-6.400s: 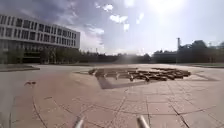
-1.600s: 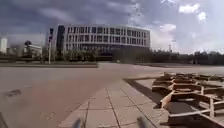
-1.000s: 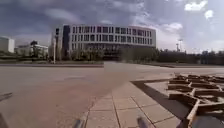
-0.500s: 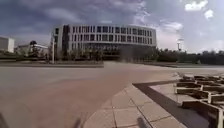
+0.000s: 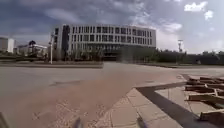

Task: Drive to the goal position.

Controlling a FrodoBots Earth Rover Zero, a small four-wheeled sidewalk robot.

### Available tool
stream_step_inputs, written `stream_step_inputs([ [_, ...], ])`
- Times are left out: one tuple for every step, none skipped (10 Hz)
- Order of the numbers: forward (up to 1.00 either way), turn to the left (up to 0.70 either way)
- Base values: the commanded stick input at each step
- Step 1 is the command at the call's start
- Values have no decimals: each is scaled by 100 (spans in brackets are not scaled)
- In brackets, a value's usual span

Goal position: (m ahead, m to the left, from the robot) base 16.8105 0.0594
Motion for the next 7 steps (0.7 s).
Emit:
stream_step_inputs([
  [70, 0],
  [70, 0],
  [70, 0],
  [70, 0],
  [70, 0],
  [70, 0],
  [70, 0],
])
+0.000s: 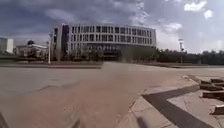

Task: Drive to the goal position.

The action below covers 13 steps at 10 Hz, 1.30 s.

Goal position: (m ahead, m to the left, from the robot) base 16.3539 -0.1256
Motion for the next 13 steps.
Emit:
stream_step_inputs([
  [70, 0],
  [70, 0],
  [70, 0],
  [70, 0],
  [70, 0],
  [70, 0],
  [70, 0],
  [70, 0],
  [70, 0],
  [70, 0],
  [70, 0],
  [70, 0],
  [70, 0],
])
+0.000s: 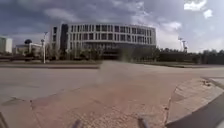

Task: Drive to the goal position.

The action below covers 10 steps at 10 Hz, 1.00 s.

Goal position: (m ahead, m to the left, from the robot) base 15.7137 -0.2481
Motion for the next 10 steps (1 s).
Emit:
stream_step_inputs([
  [70, 0],
  [70, 0],
  [70, 0],
  [70, 0],
  [70, 0],
  [70, 0],
  [70, 0],
  [70, 0],
  [70, 10],
  [70, 27],
])
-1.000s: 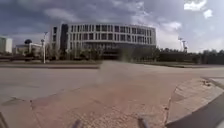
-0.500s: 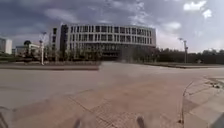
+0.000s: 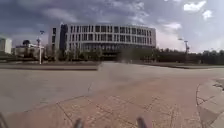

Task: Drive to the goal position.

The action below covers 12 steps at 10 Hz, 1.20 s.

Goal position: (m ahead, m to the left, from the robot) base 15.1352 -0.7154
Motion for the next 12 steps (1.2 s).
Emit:
stream_step_inputs([
  [70, 21],
  [70, 7],
  [70, 0],
  [70, 0],
  [70, 0],
  [70, 0],
  [70, 0],
  [70, 0],
  [70, 0],
  [70, 0],
  [70, 0],
  [70, -1],
])
